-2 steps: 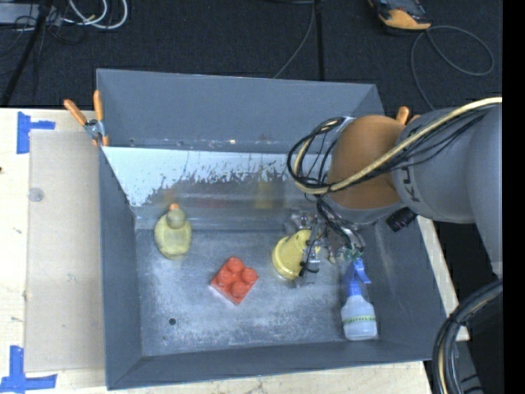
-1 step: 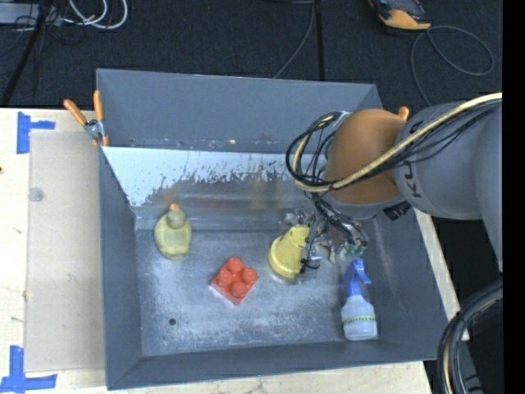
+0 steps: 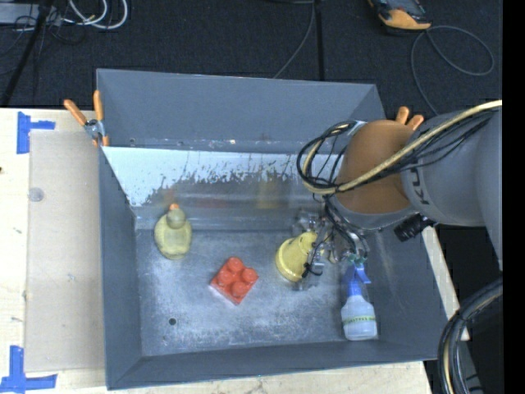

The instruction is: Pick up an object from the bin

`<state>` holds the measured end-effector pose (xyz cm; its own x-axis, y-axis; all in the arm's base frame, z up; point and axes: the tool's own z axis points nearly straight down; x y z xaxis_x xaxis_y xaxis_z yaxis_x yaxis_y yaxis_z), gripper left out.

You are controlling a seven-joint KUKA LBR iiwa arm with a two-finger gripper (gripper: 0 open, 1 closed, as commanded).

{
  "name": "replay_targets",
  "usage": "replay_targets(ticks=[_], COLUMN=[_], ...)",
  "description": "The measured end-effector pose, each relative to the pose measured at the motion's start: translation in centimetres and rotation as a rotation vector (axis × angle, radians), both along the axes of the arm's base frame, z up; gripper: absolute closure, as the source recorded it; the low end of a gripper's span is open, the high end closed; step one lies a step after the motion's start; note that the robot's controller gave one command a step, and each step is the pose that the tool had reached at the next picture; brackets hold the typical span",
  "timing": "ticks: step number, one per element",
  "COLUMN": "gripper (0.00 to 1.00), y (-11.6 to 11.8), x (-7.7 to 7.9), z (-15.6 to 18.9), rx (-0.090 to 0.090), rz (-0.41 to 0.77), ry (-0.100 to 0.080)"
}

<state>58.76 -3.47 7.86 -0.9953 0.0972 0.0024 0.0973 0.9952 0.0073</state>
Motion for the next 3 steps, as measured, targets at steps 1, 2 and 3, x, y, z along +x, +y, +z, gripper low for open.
replay_targets(ticks=[1,2,3], gripper=[1.00,1.00,1.00], y=[0.0,-2.6,-2.6], x=[0.0,-0.6,-0.6], z=[0.0,0.0,0.0], rx=[-0.001,0.011,0.011], rz=[0.001,0.072,0.073], ry=[0.000,-0.015,-0.015])
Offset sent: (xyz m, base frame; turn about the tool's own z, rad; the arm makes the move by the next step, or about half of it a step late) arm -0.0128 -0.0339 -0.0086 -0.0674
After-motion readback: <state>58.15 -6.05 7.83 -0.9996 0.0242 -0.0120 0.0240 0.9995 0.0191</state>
